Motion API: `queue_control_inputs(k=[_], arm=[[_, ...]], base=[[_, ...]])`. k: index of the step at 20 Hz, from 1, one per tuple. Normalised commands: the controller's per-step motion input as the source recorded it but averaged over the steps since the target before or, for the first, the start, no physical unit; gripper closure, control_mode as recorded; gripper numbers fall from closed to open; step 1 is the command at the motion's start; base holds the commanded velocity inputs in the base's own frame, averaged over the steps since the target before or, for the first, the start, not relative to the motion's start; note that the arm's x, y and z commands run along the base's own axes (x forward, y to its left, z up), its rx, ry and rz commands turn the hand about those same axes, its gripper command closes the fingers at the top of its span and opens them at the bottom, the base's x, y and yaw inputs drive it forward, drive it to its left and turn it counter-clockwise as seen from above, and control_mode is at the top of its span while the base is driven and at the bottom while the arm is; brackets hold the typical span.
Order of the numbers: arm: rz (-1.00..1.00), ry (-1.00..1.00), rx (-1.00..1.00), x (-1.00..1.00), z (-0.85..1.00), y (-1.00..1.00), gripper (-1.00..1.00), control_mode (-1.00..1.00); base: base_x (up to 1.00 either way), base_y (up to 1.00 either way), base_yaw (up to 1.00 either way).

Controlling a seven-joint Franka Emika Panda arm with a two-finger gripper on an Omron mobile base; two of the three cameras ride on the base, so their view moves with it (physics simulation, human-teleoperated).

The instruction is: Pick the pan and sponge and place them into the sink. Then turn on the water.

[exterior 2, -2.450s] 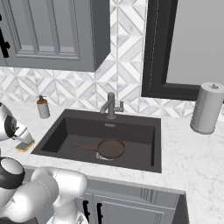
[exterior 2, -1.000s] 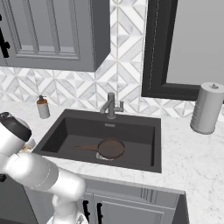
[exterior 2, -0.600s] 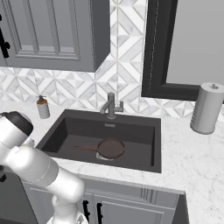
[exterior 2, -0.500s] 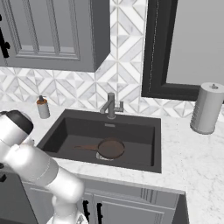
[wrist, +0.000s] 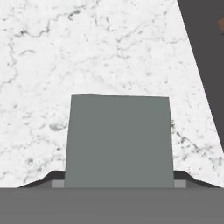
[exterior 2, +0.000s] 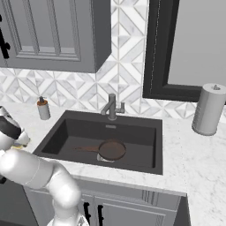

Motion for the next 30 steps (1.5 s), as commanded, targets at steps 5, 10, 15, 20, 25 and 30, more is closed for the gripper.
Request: queue_control_inputs(k=[5, 10, 15, 20, 25, 30], arm=[[-0.23, -0.25, 0.20, -0.37, 0.49, -0.13, 1.00, -1.00], [-0.28, -0.26, 0.35, -0.44, 0.85, -0.72, 1.00, -1.00], [-0.20, -0.30, 0.44, -0.27, 0.36, -1.00, 1.00, -1.00], [-0.21, -0.20, 0.39, -0.39, 0.14, -1.00, 1.00, -1.00], [-0.30, -0.03, 0.40, -0.21, 0.48, -1.00, 1.00, -1.00], [-0.21, 0.11, 0.34, 0.00, 0.53, -1.00, 1.00, -1.00]], base=[[0.00, 0.00, 0.00], [0.00, 0.00, 0.00], [0.00, 0.00, 0.00], [0.00, 0.00, 0.00], [0.00, 0.00, 0.00], [0.00, 0.00, 0.00]])
